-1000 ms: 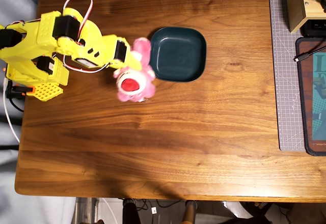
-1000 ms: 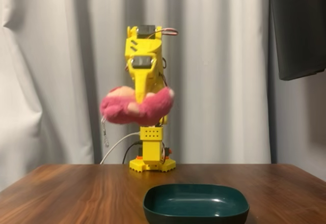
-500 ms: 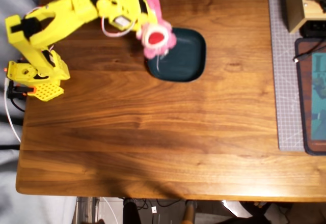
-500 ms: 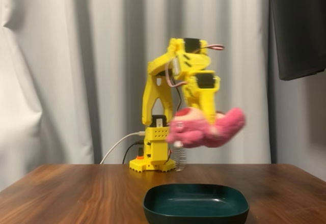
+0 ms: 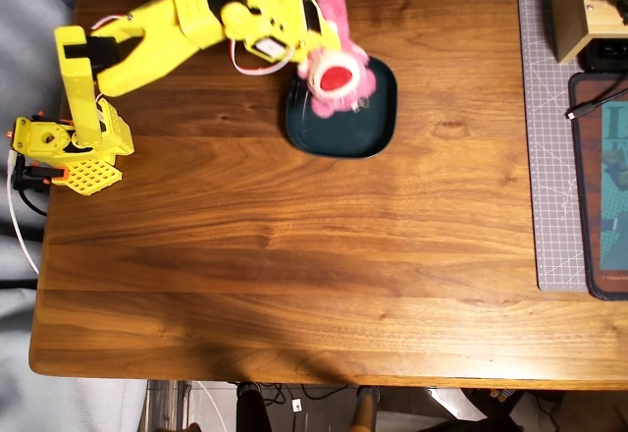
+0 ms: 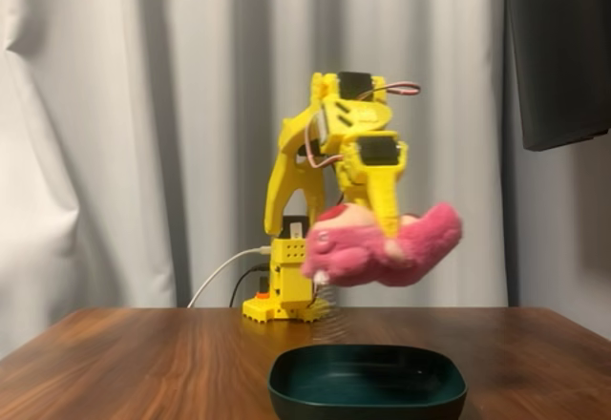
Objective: Grasp a strawberry bear and put it in the bin.
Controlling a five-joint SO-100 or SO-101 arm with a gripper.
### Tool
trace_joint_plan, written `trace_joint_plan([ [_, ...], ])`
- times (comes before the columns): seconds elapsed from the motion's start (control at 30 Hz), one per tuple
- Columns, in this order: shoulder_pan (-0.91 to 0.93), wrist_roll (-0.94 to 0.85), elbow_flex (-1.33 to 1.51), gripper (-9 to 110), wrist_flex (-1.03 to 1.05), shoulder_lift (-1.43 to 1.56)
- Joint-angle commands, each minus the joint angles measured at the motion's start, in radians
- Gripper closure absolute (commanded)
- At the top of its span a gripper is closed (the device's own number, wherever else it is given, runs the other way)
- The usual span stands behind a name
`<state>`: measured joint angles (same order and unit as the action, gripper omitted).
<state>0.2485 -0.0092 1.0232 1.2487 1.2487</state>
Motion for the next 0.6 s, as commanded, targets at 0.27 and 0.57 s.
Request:
trace_joint_plan([
  [0.27,-0.011,-0.006,-0.078,100,-0.015,-0.006],
  [0.57,-0.041,-0.008,-0.089,86,-0.015,-0.028],
])
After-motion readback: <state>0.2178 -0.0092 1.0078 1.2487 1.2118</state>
